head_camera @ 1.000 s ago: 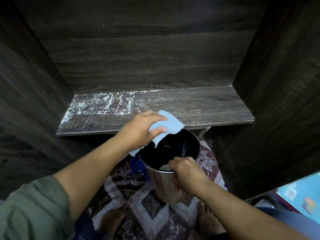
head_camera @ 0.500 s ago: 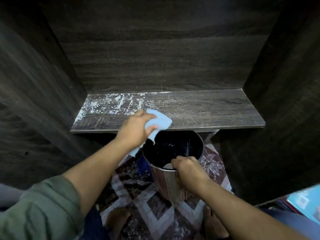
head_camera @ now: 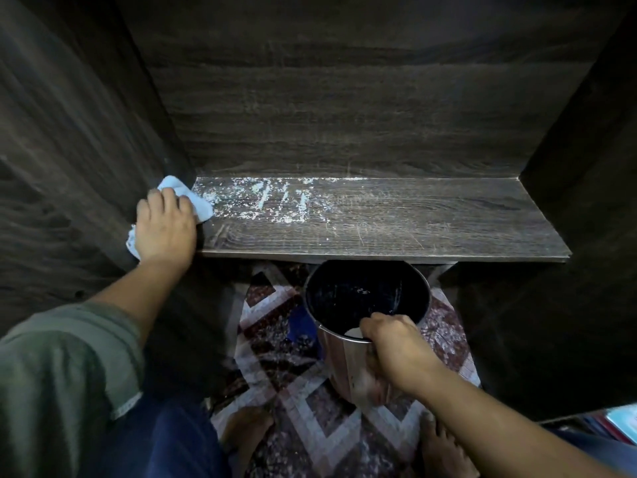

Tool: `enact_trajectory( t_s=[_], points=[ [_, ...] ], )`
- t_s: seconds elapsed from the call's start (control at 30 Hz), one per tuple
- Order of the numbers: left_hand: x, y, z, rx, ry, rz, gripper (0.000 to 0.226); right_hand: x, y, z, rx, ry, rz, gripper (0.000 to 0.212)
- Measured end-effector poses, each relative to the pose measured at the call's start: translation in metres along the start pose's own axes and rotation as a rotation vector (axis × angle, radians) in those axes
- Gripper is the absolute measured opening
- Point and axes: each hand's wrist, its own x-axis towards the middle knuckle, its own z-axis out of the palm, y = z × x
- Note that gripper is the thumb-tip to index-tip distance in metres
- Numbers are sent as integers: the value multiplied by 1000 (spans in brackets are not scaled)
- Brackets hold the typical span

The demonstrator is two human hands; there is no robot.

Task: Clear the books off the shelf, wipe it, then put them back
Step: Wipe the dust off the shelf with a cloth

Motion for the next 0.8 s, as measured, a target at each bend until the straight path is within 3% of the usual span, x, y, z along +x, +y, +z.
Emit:
enact_trajectory(
  t_s=[0.2, 0.37, 0.47, 0.8],
  points=[
    [-12, 16, 15, -225, -181, -237, 31, -1, 0, -1, -5, -50, 15, 19],
    [-7, 27, 8, -417, -180, -417, 56, -6, -1, -4, -4, -75, 16, 21],
    [-4, 30, 7, -461, -188, -503, 58, -6, -3, -2, 5, -92, 15, 23],
    [-22, 133, -13, -659, -94, -408, 40, -1, -4, 4, 10, -133, 53, 27]
  ],
)
